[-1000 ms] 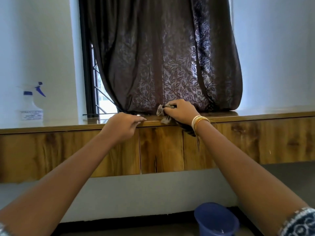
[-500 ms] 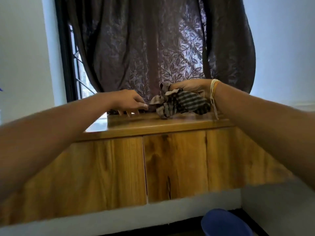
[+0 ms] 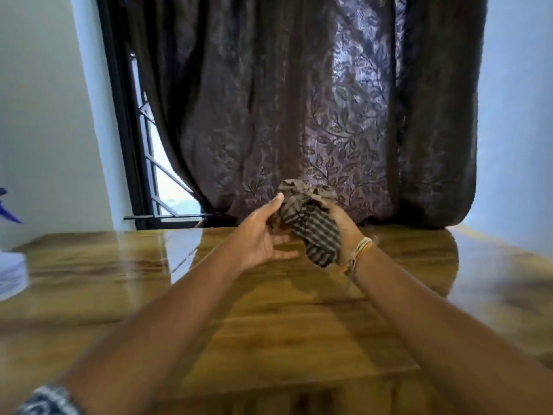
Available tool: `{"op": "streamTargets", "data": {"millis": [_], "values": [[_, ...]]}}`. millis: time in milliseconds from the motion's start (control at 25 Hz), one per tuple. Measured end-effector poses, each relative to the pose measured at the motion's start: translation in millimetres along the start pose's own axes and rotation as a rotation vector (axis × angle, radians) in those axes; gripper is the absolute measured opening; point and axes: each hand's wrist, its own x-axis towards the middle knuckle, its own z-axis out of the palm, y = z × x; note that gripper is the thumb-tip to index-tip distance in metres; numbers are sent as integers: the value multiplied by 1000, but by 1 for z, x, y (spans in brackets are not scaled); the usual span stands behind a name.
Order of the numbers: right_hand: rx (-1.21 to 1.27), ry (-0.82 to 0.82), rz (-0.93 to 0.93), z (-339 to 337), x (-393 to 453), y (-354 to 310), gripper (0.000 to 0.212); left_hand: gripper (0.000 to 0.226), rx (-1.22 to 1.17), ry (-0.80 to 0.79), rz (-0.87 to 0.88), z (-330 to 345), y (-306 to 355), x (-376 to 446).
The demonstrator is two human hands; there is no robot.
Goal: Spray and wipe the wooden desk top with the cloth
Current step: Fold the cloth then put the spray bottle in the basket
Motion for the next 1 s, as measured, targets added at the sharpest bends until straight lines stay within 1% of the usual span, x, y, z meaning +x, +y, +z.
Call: {"op": "streamTargets", "data": {"millis": [120,160,240,280,360,440,480,560,600,640,680,760,800,920,1000], "values": [[179,48,135,77,-47,-19,61,47,-185,174,19,29,39,-58],[235,76,164,95,-60,-24,61,44,-244,216,-10,40,51,-78],[322,80,208,132,-87,-38,64,43,-343,270,-42,56,77,-114],[338,84,248,157,-100,-46,62,46,-365,262,-50,63,95,-135],[351,153,322,187,-119,-50,53,50,-350,238,-53,72,118,-166],[271,225,353,208,-131,-45,47,55,-347,270,-56,74,128,-186],[223,244,367,215,-132,-36,49,54,-345,283,-40,72,129,-194],[62,355,339,226,-121,-11,54,53,-346,325,-20,61,127,-206],[21,401,334,235,-118,-3,57,55,-341,365,-28,51,125,-210],[16,412,339,251,-118,-1,59,59,-341,389,-44,40,126,-213],[-10,437,337,265,-115,1,55,63,-336,407,-57,25,127,-215],[-59,487,275,290,-108,10,29,72,-352,445,-67,-8,129,-220],[-77,503,255,299,-99,20,22,73,-375,447,-69,-27,133,-223],[-71,540,231,332,-74,60,17,55,-405,475,-74,-80,141,-233],[-96,532,236,354,-61,89,11,56,-414,540,-96,-118,143,-241]]}}
